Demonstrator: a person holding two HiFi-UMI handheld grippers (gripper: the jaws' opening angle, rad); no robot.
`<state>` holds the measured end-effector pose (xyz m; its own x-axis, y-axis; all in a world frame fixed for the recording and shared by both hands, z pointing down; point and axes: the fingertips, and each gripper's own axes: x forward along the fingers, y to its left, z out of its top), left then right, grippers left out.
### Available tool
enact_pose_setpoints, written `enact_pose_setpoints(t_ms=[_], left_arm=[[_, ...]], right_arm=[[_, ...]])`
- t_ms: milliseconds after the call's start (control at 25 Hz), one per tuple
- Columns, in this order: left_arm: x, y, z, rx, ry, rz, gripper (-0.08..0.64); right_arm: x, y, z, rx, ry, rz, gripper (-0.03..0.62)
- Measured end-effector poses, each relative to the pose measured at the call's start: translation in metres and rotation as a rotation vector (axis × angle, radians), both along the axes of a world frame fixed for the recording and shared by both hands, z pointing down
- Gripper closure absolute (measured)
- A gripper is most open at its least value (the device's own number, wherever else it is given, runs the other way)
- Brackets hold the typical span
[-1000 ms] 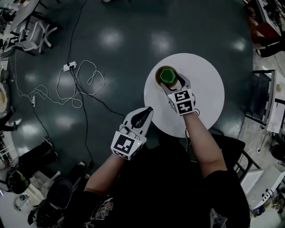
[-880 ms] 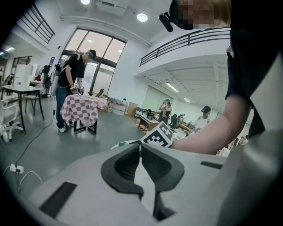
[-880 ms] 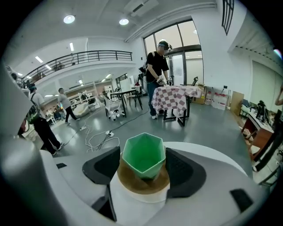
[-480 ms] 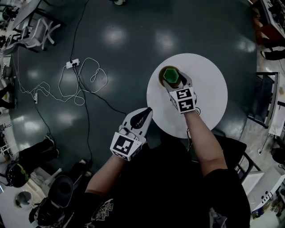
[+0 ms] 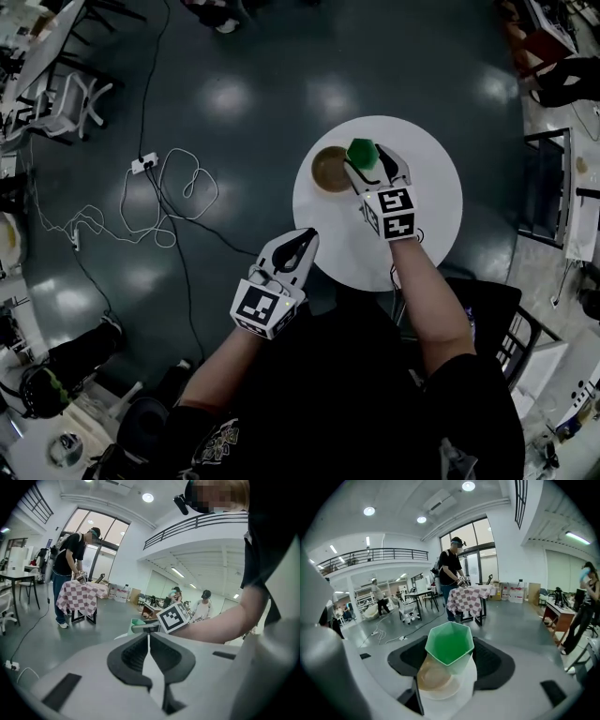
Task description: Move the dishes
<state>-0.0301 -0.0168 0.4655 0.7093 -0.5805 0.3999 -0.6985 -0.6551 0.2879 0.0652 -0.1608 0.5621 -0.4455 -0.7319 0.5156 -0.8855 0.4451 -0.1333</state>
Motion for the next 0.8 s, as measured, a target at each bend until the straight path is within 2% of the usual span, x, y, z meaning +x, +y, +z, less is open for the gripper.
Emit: enact_pose_setpoints(t_ms=[360, 800], left_arm=[[0.051, -0.001, 0.006, -0.004, 0.004, 0.097, 0.554], [0.093, -0.002, 0.02, -0.036, 0.014, 0.15, 0.554]], right_arm=[[0.112, 0.01, 0.013, -0.019, 0.043, 0.194, 0.285], [0.183, 0.024, 0.056, -0.092, 0.084, 0.279, 0.285]])
